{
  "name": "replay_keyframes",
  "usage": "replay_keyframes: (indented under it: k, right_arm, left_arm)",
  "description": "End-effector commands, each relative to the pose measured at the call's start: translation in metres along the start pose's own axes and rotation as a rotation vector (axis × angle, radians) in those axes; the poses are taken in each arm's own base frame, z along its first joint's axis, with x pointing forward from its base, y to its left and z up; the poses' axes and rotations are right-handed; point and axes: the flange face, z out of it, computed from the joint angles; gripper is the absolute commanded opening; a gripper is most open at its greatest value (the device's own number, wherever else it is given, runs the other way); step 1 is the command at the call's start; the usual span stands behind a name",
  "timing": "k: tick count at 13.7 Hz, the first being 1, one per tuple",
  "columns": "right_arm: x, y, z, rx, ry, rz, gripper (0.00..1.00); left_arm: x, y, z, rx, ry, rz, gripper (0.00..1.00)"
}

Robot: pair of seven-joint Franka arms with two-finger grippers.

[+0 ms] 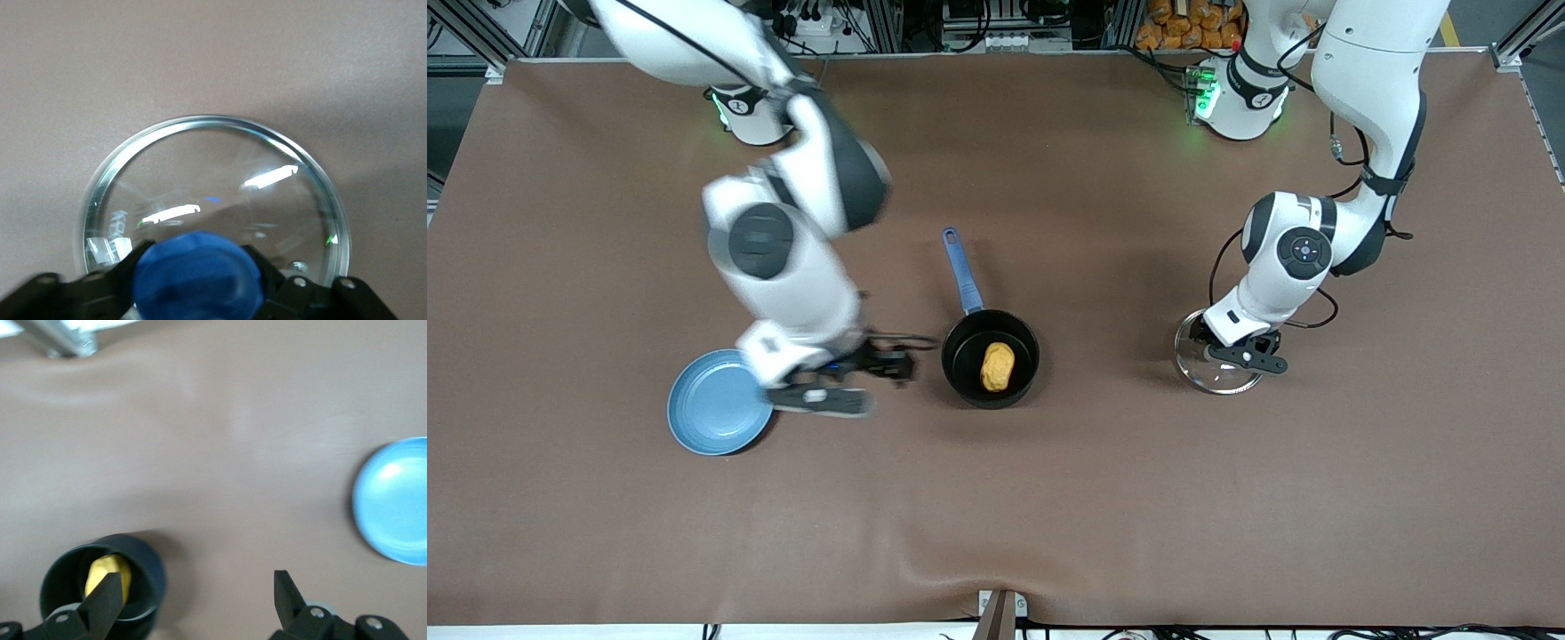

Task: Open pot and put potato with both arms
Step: 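Withdraw the right gripper while the left gripper sets the lid down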

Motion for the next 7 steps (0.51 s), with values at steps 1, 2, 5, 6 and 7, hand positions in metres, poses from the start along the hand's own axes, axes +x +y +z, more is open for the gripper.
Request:
replay_keyframes:
  k: [1, 2, 5, 6, 7]
  right_arm:
    - [0.012, 0.056, -0.036, -0.031, -0.015, 0.038, 1.00]
    - [0.015, 0.072, -0.052, -0.031, -0.010, 0.008, 1.00]
    - [0.022, 0.137, -0.089, -0.029, -0.011, -0.033, 1.00]
    - [0.018, 0.153, -0.100, -0.030, -0.008, -0.047, 1.00]
    - [0.014, 0.169, -0.108, -0.032, -0.004, -0.043, 1.00]
  left_arm:
    - [0.006, -0.001, -0.012, 0.010, 0.029, 0.016, 1.00]
    - [0.011, -0.004, -0.024, 0.011, 0.052, 0.007, 1.00]
    - [0.036, -0.015, -0.086, 0.015, 0.069, -0.007, 1.00]
    - [0.047, -0.017, -0.113, 0.016, 0.062, -0.014, 1.00]
    - [0.060, -0.020, -0.143, 0.014, 0.052, -0.024, 1.00]
